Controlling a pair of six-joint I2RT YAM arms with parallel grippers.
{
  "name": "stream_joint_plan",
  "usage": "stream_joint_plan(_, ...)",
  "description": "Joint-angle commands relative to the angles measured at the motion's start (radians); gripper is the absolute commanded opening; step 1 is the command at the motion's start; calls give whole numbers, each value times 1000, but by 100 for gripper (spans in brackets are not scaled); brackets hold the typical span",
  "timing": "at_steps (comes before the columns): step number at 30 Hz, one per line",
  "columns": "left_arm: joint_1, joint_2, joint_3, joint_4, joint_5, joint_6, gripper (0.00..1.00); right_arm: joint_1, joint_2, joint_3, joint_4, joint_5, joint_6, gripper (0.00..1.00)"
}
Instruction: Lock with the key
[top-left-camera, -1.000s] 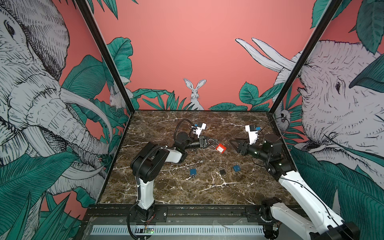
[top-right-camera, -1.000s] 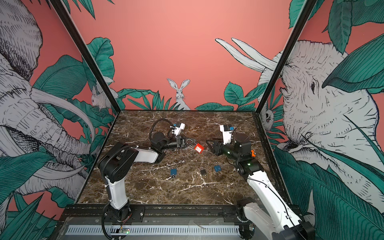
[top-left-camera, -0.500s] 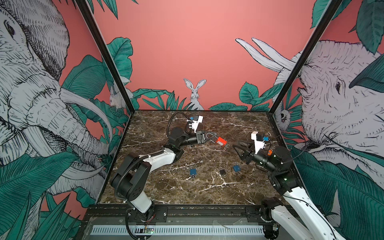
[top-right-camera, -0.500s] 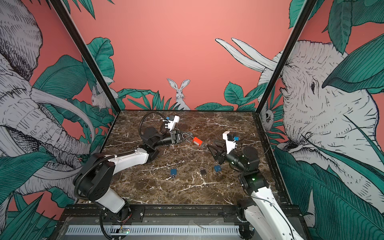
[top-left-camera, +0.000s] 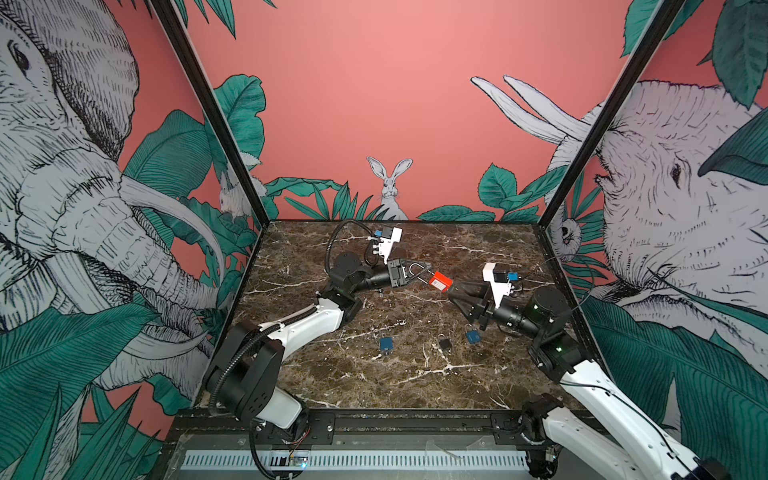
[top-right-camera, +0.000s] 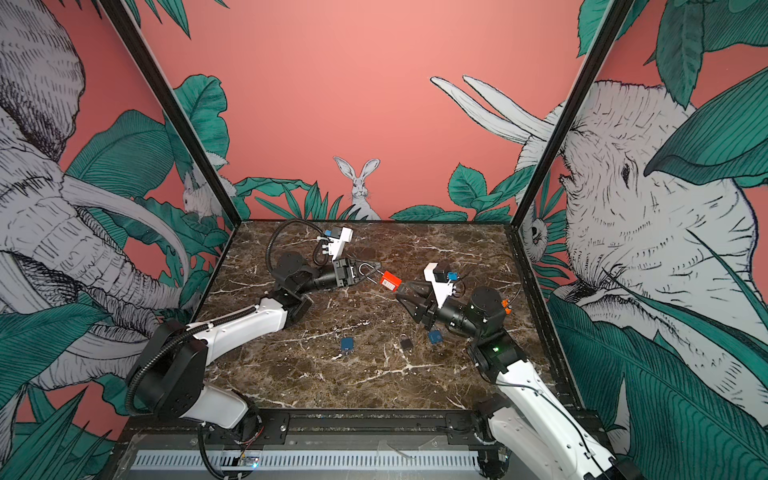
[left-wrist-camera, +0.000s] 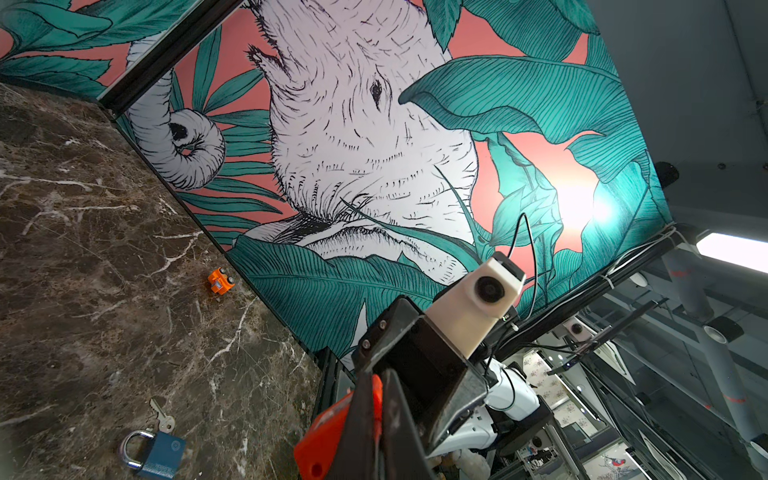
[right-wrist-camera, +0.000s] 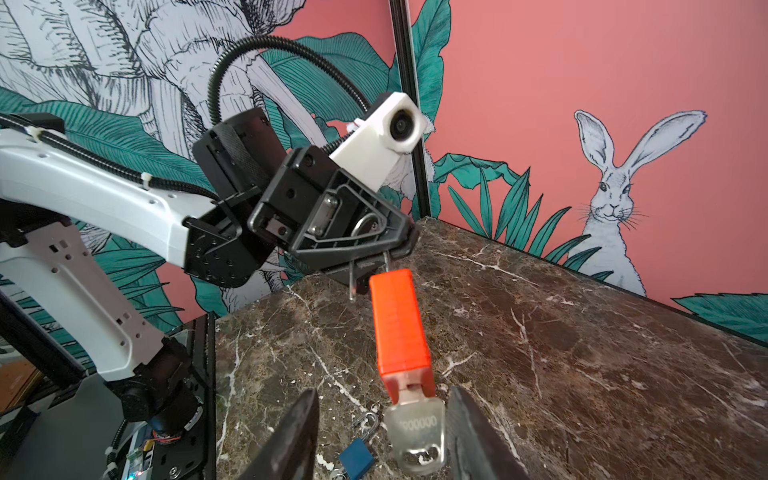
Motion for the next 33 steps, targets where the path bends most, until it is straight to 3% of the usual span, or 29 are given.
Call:
stream_joint_plan(1,-9,-46,-8,6,3,18,0,11,23,43,77,16,-14,49)
stream_joint_plan(12,-18,-52,-10,8,2,21,0,37,119,87,97,12,9,44)
stream_joint_plan(33,-18,-54,-9,40,15,5,0,68,140,71,79,22,19,34)
